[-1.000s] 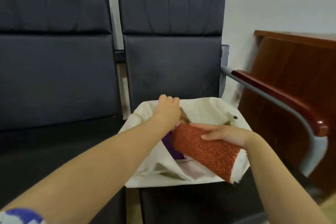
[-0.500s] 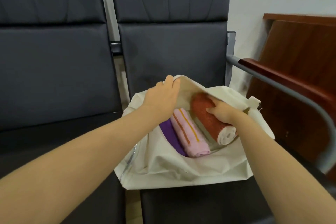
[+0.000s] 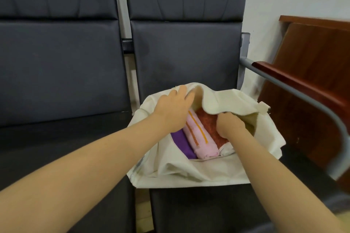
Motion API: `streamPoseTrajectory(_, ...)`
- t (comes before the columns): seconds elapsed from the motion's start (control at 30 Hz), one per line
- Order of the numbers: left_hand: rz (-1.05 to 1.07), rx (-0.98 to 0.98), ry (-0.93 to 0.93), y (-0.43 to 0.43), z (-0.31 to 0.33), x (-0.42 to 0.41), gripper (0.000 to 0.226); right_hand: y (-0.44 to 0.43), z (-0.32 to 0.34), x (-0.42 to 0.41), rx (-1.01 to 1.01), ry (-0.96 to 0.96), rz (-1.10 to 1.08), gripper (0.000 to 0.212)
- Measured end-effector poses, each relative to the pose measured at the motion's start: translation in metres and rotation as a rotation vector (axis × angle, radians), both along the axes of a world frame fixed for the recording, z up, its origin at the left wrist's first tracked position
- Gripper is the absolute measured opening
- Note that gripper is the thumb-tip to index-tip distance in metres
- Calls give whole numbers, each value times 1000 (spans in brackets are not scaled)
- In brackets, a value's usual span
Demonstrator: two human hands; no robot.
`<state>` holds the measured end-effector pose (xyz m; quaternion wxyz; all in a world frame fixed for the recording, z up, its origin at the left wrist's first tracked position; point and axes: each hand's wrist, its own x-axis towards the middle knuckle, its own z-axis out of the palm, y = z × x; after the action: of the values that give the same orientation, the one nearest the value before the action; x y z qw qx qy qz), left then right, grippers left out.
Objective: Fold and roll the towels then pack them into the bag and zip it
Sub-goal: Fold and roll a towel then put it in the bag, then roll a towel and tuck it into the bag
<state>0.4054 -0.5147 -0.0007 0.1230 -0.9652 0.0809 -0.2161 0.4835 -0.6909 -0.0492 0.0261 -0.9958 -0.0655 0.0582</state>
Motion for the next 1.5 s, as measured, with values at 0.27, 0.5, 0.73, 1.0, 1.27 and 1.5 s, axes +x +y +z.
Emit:
streamPoseTrajectory(0.27, -111, 38, 102, 19, 28, -38, 40, 76, 97, -91, -71, -303, 338, 20)
streamPoseTrajectory(0.5, 26, 99, -35, 105, 57, -114, 25, 163, 131, -157, 27, -370, 477, 11)
streamPoseTrajectory(0.73, 298, 33, 37, 223, 34, -218, 28, 303, 101, -228, 95, -256, 703, 13)
streamPoseTrajectory(1.0, 773, -9, 148, 367, -14, -343, 38, 453, 48, -330, 168, -52, 954, 23)
streamPoseTrajectory(1.27, 1127, -118, 265, 491, -22, -425, 68, 510, 11, -380, 115, 28, 1067, 30)
streamPoseTrajectory(1.5, 1109, -236, 59, 506, -14, -421, 20, 509, 7, -376, 61, 63, 1031, 25)
